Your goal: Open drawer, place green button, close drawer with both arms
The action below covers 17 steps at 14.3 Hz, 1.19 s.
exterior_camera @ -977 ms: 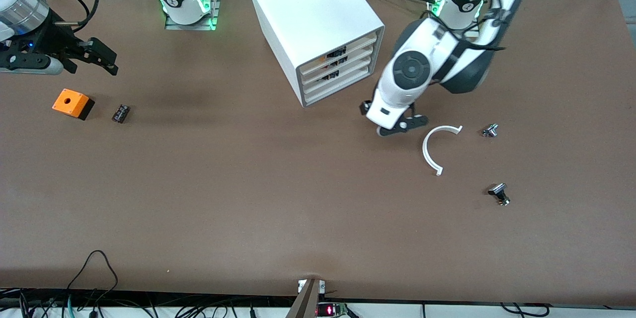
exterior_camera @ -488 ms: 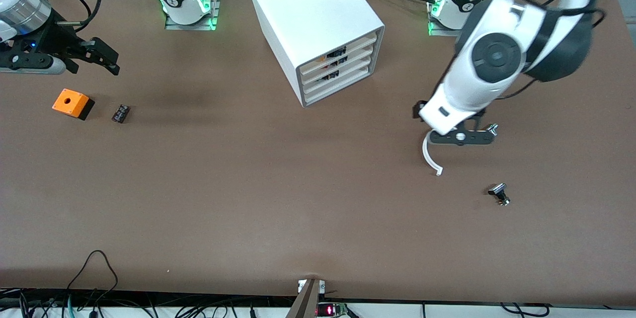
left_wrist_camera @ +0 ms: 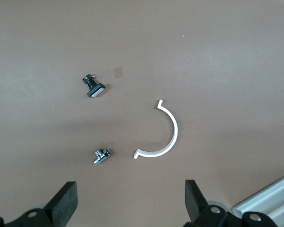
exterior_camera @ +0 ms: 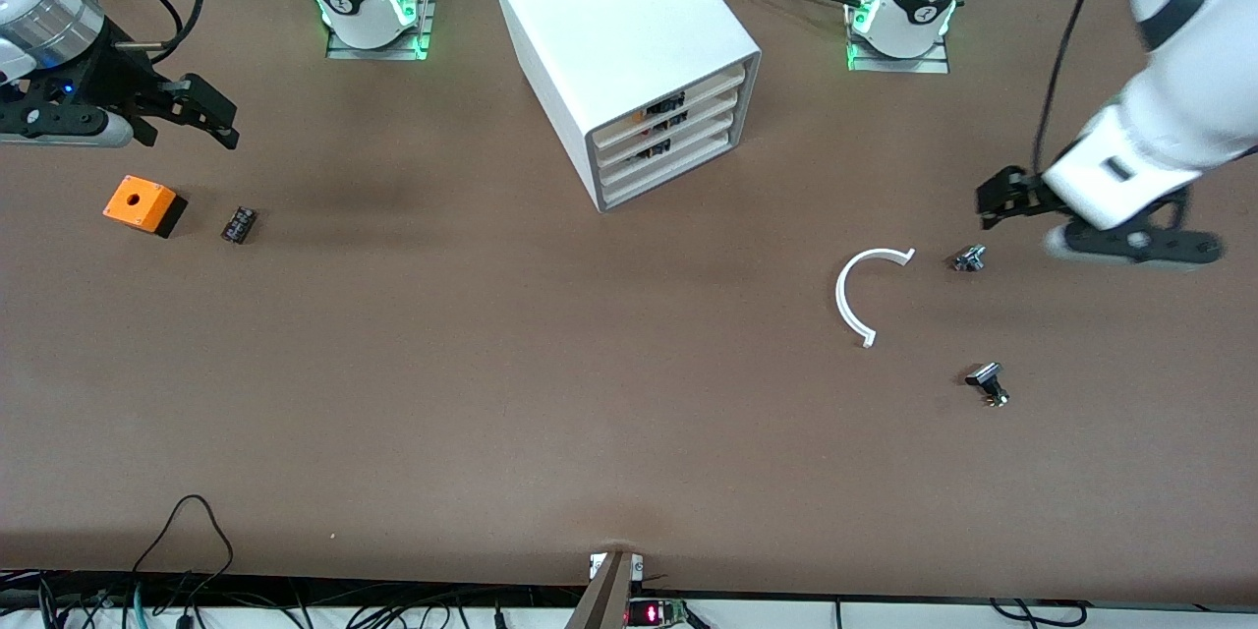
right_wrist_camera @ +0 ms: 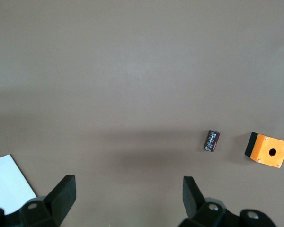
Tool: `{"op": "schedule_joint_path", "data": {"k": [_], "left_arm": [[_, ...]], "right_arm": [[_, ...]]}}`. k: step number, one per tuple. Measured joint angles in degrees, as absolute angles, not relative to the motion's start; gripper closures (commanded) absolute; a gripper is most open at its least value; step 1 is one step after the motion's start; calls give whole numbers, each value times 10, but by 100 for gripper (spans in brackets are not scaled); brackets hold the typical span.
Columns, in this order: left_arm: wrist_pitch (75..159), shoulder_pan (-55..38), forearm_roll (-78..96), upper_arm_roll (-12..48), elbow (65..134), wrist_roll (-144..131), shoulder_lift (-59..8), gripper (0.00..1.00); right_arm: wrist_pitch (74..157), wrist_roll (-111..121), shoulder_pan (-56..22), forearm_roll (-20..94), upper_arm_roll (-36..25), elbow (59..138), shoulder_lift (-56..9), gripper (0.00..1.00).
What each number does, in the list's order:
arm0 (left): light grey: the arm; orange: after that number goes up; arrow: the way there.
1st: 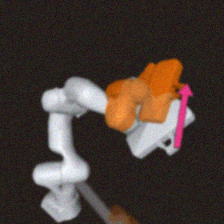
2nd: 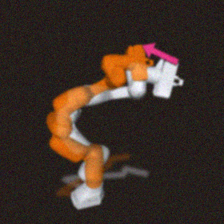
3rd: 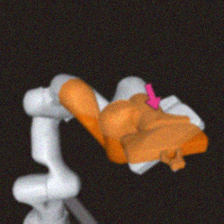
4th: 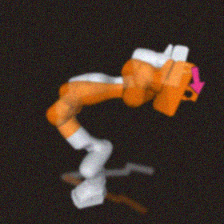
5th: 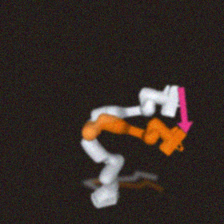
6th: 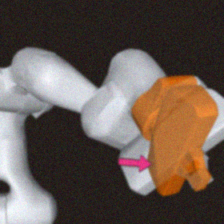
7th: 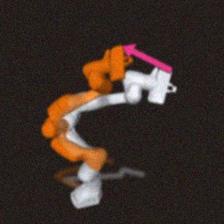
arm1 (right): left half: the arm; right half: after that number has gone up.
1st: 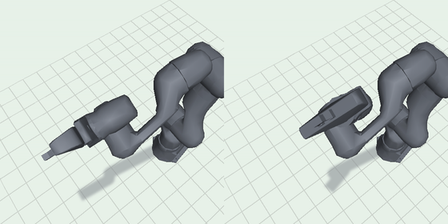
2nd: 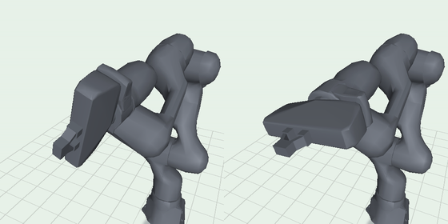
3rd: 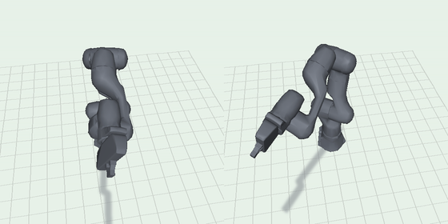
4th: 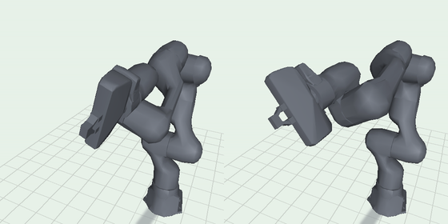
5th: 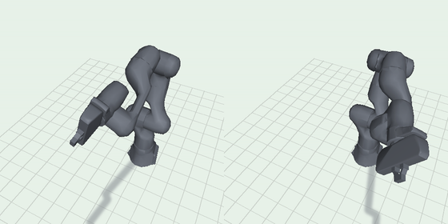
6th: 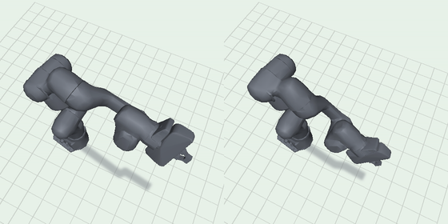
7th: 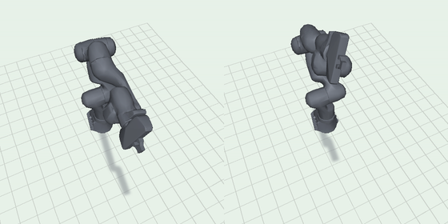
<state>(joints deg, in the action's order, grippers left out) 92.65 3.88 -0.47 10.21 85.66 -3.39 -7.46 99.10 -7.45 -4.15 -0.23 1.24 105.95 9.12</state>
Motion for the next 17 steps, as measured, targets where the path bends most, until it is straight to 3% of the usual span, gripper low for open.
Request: {"op": "schedule_joint_path", "data": {"k": [2, 8, 17], "left_arm": [[932, 37, 17, 60, 882, -6, -43, 0], [985, 20, 10, 29, 969, 4, 4, 0], [948, 20, -8, 23, 975, 12, 17, 0]], "right_arm": [[992, -75, -42, -2, 12, 1059, 91, 0], [993, -75, -42, -2, 12, 1058, 89, 0], [993, -75, -42, -2, 12, 1057, 89, 0]]}}
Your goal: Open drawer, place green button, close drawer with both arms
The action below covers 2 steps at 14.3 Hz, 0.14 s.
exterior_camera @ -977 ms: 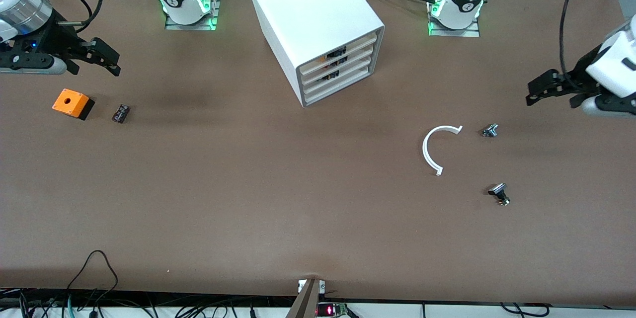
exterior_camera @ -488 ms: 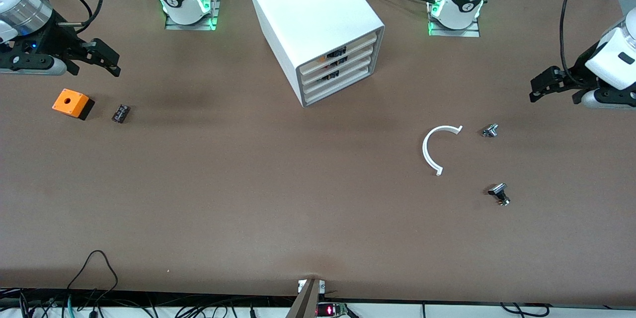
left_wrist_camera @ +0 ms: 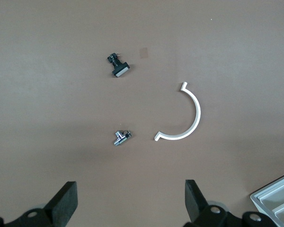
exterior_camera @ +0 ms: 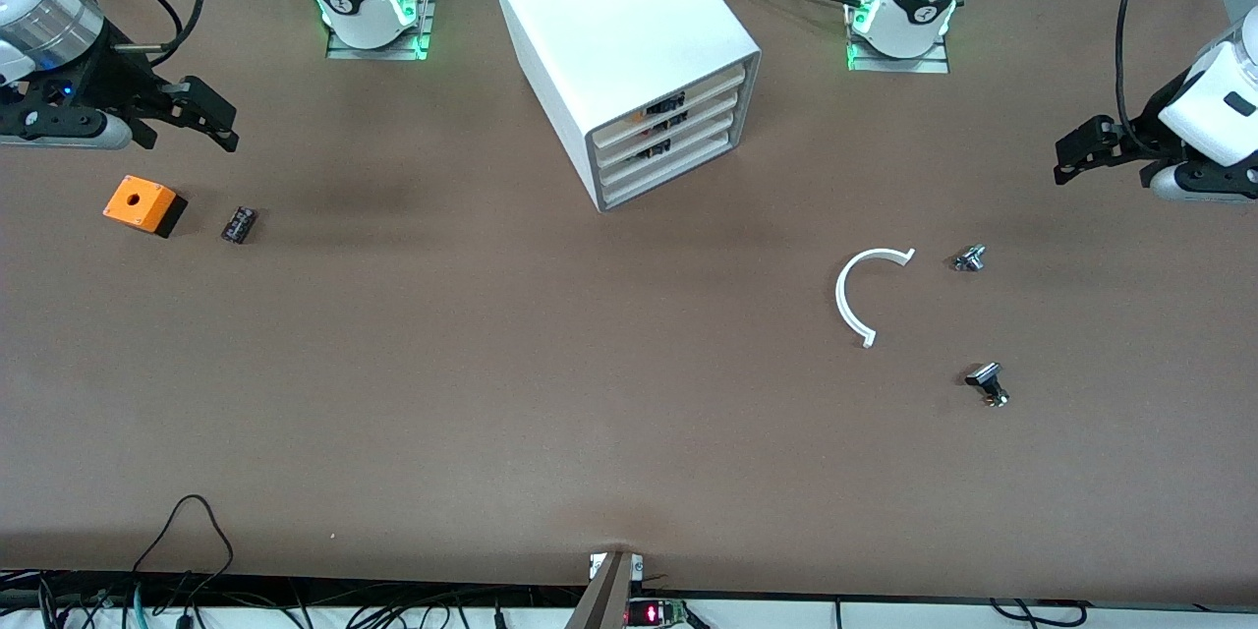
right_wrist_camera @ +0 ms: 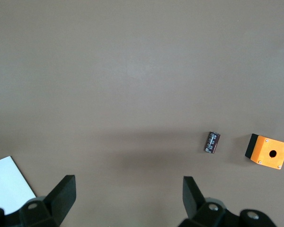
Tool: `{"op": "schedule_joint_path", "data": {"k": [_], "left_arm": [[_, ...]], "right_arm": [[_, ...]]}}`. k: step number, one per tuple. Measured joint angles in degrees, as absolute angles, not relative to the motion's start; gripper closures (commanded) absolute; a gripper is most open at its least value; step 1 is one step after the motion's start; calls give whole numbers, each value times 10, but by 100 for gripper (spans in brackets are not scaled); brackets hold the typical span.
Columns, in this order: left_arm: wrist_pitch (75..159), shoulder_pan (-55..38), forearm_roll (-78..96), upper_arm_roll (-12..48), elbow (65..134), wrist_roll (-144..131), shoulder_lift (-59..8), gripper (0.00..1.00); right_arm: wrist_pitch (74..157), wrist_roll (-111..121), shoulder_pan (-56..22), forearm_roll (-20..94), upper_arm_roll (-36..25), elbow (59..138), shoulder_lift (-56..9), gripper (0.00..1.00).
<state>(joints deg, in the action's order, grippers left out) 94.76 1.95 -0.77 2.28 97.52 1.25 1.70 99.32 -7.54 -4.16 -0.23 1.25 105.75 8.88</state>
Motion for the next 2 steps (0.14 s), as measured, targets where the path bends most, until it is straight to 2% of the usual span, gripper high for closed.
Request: {"op": "schedule_joint_path", "data": {"k": [2], "left_arm": [[948, 19, -8, 23, 975, 12, 17, 0]], "right_arm": [[993, -75, -42, -2, 13, 1057, 89, 0]]}}
